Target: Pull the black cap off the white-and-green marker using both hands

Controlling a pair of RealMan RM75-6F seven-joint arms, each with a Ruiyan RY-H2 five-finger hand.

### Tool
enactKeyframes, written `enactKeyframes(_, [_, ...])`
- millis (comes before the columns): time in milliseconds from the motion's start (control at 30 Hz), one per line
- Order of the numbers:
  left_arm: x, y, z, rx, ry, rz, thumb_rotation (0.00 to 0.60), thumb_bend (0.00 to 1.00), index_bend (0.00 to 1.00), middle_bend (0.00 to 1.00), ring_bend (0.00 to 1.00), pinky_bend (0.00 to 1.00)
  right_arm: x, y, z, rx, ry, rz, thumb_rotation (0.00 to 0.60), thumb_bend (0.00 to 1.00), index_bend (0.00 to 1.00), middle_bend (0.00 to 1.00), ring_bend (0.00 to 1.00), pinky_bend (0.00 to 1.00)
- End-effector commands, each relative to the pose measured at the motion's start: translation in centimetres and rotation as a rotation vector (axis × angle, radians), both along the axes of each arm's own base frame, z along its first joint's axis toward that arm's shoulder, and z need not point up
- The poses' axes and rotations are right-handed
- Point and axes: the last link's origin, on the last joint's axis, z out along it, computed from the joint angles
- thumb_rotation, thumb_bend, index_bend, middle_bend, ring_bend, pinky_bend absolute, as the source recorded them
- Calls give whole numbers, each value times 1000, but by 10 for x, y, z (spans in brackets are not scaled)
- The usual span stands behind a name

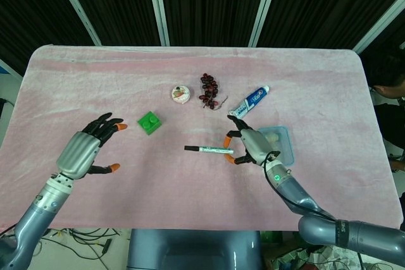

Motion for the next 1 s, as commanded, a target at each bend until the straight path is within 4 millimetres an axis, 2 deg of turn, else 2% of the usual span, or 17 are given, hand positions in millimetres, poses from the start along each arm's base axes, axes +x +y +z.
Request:
enactKeyframes(33, [21, 15, -21, -44, -15, -37, 600, 116, 216, 157, 40, 159, 10, -1, 14, 4, -17, 7, 600, 395, 806, 2, 21, 159])
enactKeyframes(200, [44, 31, -49, -72, 7, -60, 600, 133, 240, 157, 40, 156, 19, 1, 13, 34, -36, 3, 600, 395, 806, 1, 22, 159])
enactKeyframes(433, [67, 42, -67, -65, -8, -74, 600, 165, 279, 165, 40, 154, 26, 1, 5, 50, -35, 7, 600, 395, 811, 1, 22, 159])
enactKeyframes(700, [79, 41, -80, -88, -39, -78, 600, 222, 345, 183, 40, 154, 29, 0, -6, 57, -38, -2, 600, 395, 811, 0, 22, 159])
enactKeyframes(1000, [83, 38, -91, -103, -27, -93, 600, 280, 388, 185, 40, 154, 31, -2, -12, 63, -43, -8, 600, 395, 817, 0, 22, 159])
